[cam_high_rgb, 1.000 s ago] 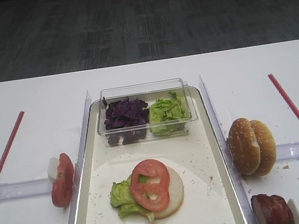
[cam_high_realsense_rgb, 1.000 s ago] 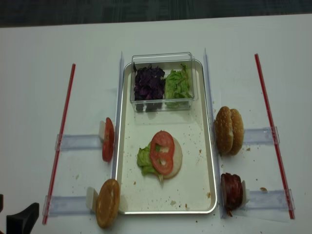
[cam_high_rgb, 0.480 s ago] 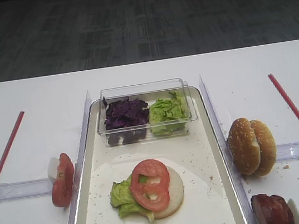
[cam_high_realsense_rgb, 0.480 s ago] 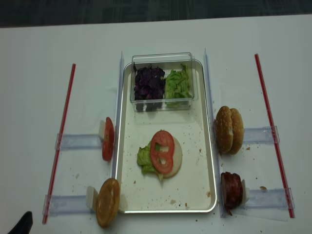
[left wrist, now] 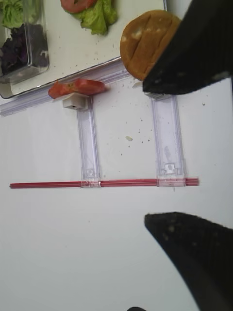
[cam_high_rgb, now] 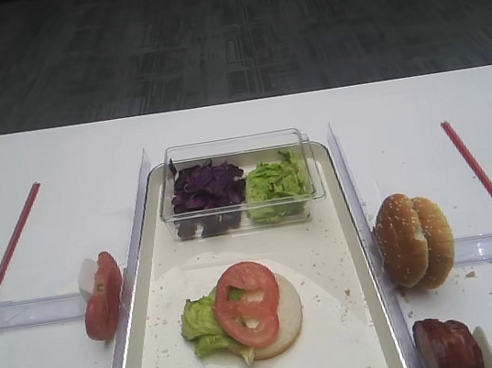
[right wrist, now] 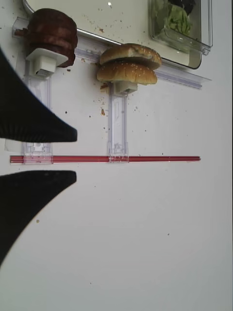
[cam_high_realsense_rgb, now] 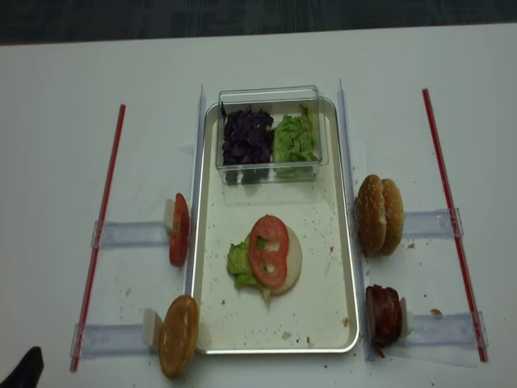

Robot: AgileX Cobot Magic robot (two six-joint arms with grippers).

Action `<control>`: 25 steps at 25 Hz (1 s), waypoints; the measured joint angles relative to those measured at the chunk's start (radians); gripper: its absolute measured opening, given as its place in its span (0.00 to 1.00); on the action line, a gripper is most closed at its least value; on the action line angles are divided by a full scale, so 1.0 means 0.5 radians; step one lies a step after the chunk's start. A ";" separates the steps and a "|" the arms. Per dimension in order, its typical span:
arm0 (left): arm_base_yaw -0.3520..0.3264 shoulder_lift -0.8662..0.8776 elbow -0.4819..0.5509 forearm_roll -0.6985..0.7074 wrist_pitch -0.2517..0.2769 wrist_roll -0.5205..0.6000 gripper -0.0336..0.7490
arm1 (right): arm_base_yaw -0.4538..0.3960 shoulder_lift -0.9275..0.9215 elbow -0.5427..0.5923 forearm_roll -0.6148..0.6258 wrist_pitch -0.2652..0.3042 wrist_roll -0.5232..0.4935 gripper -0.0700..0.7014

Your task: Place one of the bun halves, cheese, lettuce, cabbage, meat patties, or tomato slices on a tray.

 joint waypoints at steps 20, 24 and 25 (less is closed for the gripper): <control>0.000 0.000 0.000 0.018 0.000 -0.004 0.65 | 0.000 0.000 0.000 0.000 0.000 0.000 0.34; 0.000 0.000 0.000 0.018 0.000 -0.008 0.65 | 0.000 0.000 0.000 0.000 0.000 0.000 0.34; 0.000 0.000 0.000 0.018 0.000 -0.008 0.65 | 0.000 0.000 0.000 0.000 0.000 0.000 0.34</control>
